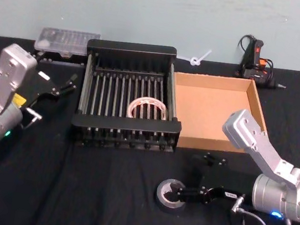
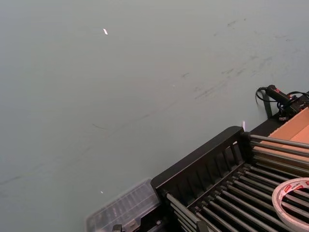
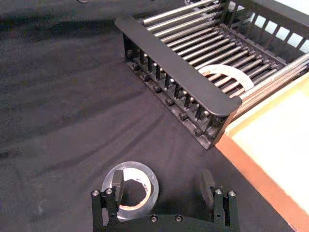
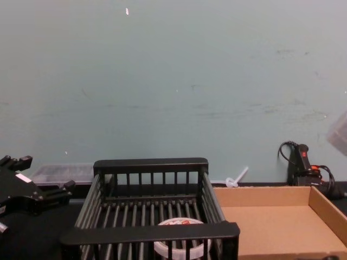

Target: Pick up the white tape and place it into the black box , Pick up the silver tape and place it into the brown box.

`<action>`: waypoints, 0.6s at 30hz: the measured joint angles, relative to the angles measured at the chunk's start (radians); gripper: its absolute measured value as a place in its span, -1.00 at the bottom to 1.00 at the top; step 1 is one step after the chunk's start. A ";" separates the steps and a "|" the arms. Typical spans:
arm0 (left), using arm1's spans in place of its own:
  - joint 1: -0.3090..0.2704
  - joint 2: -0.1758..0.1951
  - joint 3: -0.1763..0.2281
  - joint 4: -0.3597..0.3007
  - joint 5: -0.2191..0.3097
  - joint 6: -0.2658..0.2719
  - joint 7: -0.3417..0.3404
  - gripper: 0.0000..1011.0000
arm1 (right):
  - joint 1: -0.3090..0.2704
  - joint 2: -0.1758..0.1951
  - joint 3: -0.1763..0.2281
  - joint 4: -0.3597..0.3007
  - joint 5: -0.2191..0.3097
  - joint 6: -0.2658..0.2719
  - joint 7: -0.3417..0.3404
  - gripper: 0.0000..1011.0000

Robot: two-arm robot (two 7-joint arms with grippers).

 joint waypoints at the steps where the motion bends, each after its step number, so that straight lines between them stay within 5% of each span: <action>1: 0.000 0.000 0.000 0.000 0.000 0.000 0.000 0.98 | 0.003 -0.001 -0.003 0.004 0.000 0.000 -0.001 0.98; 18: 0.000 0.000 0.000 0.000 0.000 0.000 0.000 0.98 | 0.031 -0.030 -0.031 0.061 -0.012 0.009 -0.018 0.98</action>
